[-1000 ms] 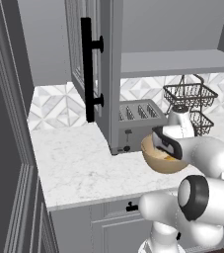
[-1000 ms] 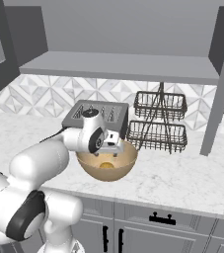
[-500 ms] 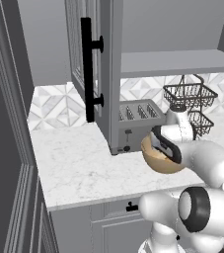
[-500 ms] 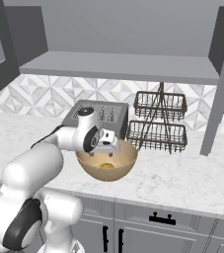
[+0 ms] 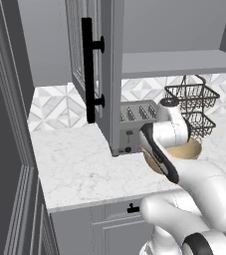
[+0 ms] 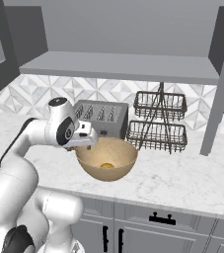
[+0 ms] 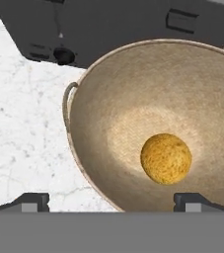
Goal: Open the cabinet, pick up the bread from the cabinet and place it in the basket. Then move the basket to the dining counter.
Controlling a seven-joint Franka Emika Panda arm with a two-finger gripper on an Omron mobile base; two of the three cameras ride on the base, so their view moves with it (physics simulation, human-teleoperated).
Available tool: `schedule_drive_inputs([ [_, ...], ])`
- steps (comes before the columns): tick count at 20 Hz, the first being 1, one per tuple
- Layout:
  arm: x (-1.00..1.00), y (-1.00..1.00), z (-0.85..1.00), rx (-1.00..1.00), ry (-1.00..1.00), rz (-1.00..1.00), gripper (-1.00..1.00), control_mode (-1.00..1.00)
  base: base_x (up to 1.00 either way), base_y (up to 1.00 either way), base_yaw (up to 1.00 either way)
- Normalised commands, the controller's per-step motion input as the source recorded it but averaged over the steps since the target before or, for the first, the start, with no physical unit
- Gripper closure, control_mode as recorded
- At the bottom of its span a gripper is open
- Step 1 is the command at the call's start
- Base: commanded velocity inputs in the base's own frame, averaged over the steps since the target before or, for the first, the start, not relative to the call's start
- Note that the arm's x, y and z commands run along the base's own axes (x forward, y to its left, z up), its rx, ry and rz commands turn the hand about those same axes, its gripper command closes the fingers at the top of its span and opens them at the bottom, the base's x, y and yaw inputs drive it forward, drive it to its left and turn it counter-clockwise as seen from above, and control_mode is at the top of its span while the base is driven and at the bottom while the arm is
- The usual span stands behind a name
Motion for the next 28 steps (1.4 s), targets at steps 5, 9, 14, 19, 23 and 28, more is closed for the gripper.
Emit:
schedule_drive_inputs([
  [5,0.1,0.27,-0.64,-0.09,0.11,0.12,-1.0,-1.0,0.0,0.0,0.0],
  [9,0.42,-0.08,-0.39,-0.14,0.0,0.08,-1.0,-1.0,0.0,0.0,0.0],
  [14,0.32,-0.13,-0.41,-0.09,0.03,0.08,-1.0,-1.0,0.0,0.0,0.0],
  [19,0.13,-0.23,-0.35,-0.01,0.08,0.06,1.0,-1.0,0.0,0.0,0.0],
  [23,0.0,-0.17,-0.31,0.0,0.18,0.01,1.0,-1.0,0.0,0.0,0.0],
  [28,0.0,-0.05,-0.23,0.0,0.18,0.0,1.0,-1.0,0.0,0.0,0.0],
])
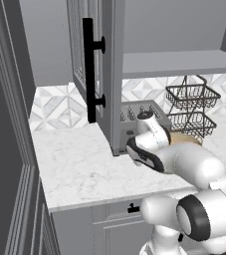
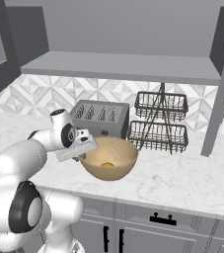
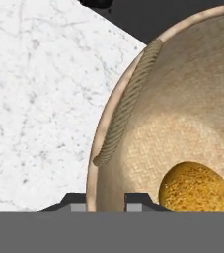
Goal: Open the cabinet, pick up the bread from the cabinet and place it in the basket. Then move the basket to the dining counter.
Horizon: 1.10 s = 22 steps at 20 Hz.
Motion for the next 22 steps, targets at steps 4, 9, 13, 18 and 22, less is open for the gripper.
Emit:
schedule_drive_inputs([
  [4,-0.06,0.0,-0.08,0.01,0.05,0.03,1.0,-1.0,0.0,0.0,0.0],
  [9,-0.58,0.0,0.84,-0.07,-0.03,0.08,1.0,-1.0,0.0,0.0,0.0],
  [13,-0.7,0.0,1.0,-0.06,-0.03,0.09,1.0,-1.0,0.0,0.0,0.0],
  [18,-0.85,-0.01,1.0,-0.01,-0.04,0.12,1.0,-1.0,0.0,0.0,0.0],
  [22,-0.68,-0.03,1.0,0.0,-0.01,0.16,1.0,-1.0,0.0,0.0,0.0],
])
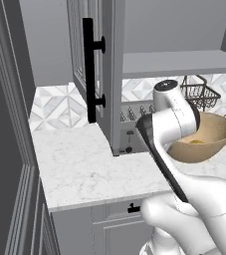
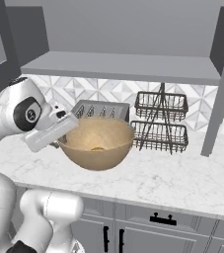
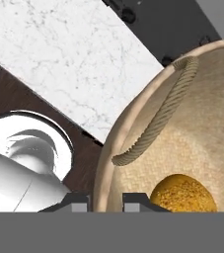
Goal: Open the cabinet, pick up the bread from the cabinet and place it in the basket. Then move the basket to the dining counter.
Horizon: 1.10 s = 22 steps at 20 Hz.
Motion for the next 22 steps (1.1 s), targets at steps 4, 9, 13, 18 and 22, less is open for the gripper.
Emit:
schedule_drive_inputs([
  [4,-0.13,-0.04,1.0,-0.01,0.0,0.16,1.0,-1.0,0.0,0.0,0.0],
  [9,-0.11,0.01,0.78,-0.01,-0.04,0.12,1.0,-1.0,0.0,0.0,0.0],
  [13,0.0,0.0,0.13,0.0,-0.01,0.05,1.0,-1.0,0.0,0.0,0.0],
  [18,0.0,0.0,-0.06,0.0,-0.1,0.01,1.0,-1.0,0.0,0.0,0.0],
  [22,0.0,0.0,-0.06,0.0,-0.01,0.01,1.0,1.0,0.0,0.0,0.0],
])
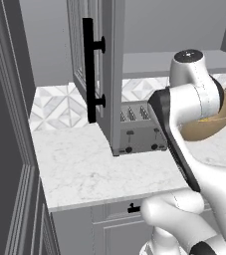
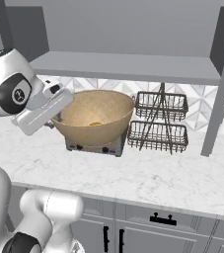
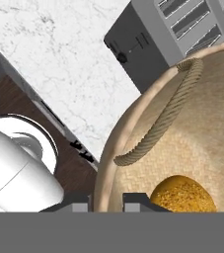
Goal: Open the cabinet, pick up the bread from the cabinet and place it in the basket. Then move the basket to the dining counter.
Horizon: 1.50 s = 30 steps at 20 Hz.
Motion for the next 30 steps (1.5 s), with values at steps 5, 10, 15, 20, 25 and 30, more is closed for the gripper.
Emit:
schedule_drive_inputs([
  [5,0.0,0.0,0.0,0.0,0.0,0.0,1.0,1.0,-0.33,0.0,0.0],
  [10,0.0,0.0,0.0,0.0,0.0,0.0,1.0,1.0,-0.86,0.0,0.0],
  [15,0.0,0.0,0.0,0.0,0.0,0.0,1.0,1.0,-0.68,-0.04,-0.13],
  [20,0.0,0.0,0.0,0.0,0.0,0.0,1.0,1.0,-0.04,-0.01,-0.6],
  [25,0.0,0.0,0.0,0.0,0.0,0.0,1.0,1.0,-0.07,0.0,-0.71],
  [30,0.0,0.0,0.0,0.0,0.0,0.0,1.0,1.0,-0.09,-0.02,-0.73],
])
